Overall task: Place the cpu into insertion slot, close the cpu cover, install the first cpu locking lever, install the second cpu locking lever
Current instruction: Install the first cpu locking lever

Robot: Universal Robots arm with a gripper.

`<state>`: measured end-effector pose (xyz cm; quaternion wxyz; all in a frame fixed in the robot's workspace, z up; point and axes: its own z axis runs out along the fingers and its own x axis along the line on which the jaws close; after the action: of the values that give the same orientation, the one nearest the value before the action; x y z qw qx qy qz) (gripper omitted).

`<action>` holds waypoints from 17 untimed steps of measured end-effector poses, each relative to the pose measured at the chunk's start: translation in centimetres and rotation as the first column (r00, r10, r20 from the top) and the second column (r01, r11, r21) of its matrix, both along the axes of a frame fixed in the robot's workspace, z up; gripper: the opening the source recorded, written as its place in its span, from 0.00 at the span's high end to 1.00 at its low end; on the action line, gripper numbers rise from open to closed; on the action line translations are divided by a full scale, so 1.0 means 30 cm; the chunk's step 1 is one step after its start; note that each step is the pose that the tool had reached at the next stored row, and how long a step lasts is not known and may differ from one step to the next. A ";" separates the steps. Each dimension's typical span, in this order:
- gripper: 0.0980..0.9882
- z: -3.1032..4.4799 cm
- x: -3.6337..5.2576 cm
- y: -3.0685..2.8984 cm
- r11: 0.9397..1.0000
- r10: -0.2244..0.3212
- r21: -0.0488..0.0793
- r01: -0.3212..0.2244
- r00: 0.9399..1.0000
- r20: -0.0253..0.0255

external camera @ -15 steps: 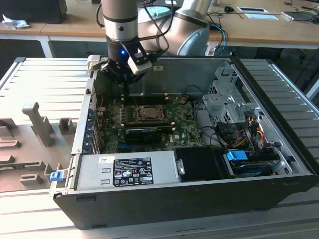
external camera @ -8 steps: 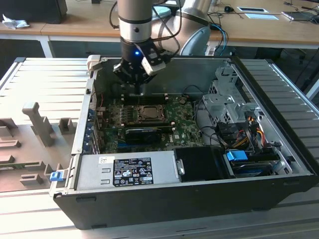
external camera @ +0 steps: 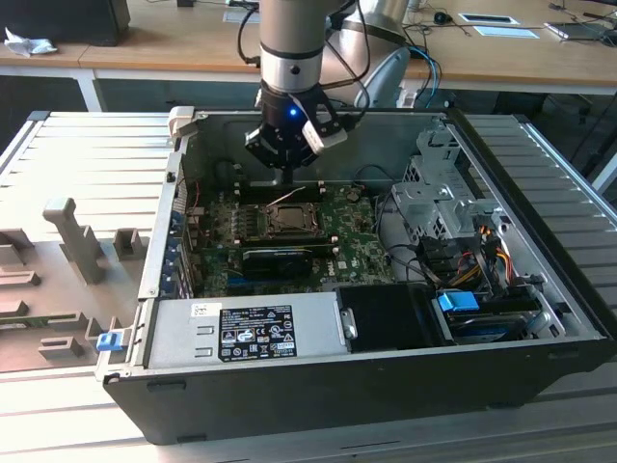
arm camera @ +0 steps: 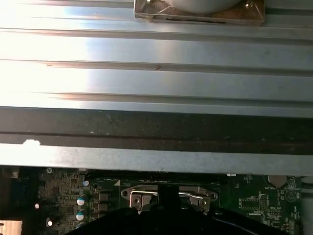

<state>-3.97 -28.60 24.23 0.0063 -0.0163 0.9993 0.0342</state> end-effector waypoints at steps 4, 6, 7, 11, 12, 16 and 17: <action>0.99 -0.033 0.015 0.004 1.000 0.003 0.000 -0.003 1.000 0.000; 0.99 -0.041 0.015 0.007 1.000 0.006 0.000 -0.006 1.000 0.001; 0.99 -0.043 0.015 0.008 1.000 0.007 0.000 -0.007 1.000 0.001; 0.99 -0.055 0.032 0.018 1.000 0.010 0.000 -0.010 1.000 0.001; 0.99 -0.058 0.037 0.018 1.000 0.010 -0.001 -0.010 1.000 0.001; 0.99 -0.077 0.052 0.019 1.000 0.011 -0.001 -0.011 1.000 0.001; 0.99 -0.083 0.057 0.019 1.000 0.011 -0.001 -0.011 1.000 0.001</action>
<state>-2.27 -28.02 21.74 0.0068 -0.0219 0.9992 0.0338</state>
